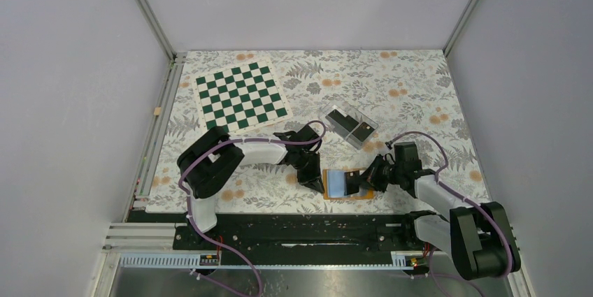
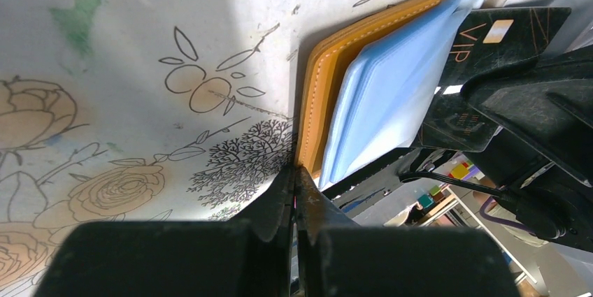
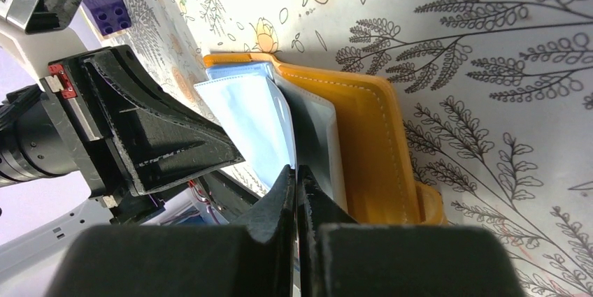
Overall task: Put the credit cards into the card holder
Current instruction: Insert the credit card into the card holder.
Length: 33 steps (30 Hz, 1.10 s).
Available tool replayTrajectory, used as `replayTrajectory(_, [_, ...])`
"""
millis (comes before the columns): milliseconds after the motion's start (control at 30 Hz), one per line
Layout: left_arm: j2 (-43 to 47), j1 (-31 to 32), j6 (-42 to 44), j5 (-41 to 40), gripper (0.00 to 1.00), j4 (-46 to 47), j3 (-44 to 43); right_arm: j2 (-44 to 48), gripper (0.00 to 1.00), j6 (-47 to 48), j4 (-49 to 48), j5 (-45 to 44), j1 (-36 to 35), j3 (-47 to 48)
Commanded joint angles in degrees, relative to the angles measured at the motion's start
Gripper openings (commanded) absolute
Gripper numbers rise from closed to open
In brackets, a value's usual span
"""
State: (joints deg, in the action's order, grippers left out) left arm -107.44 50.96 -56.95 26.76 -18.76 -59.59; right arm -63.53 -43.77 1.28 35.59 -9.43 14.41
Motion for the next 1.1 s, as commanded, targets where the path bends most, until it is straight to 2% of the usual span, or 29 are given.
replayTrajectory(0, [-1.66,0.32,1.67,-2.68,0.0,-1.5,-1.64,-0.31,0.0,2.39,6.98,-0.52,-0.59,0.37])
replayTrajectory(333, [-2.1,0.36,2.87,-2.46,0.0,-2.99,-2.63,-6.76,0.0,3.62,-0.01,1.52,-1.56,1.52])
replayTrajectory(633, [-2.39,0.42,2.83,-2.19,0.0,-2.99,-2.97,-10.09,0.01,1.62,-3.37,0.01,-6.73,2.95])
replayTrajectory(767, [-2.48,0.45,2.84,-2.23,0.0,-2.96,-3.03,-8.1,0.14,2.69,1.74,-2.46,-7.89,4.36])
replayTrajectory(933, [-2.43,0.41,2.98,-2.2,0.0,-3.04,-2.92,-3.45,0.37,5.36,9.75,-6.59,-7.97,6.78])
replayTrajectory(1067, [-2.38,0.44,3.03,-2.21,0.0,-2.99,-2.82,-2.89,0.47,7.17,13.08,-8.08,-8.07,8.42])
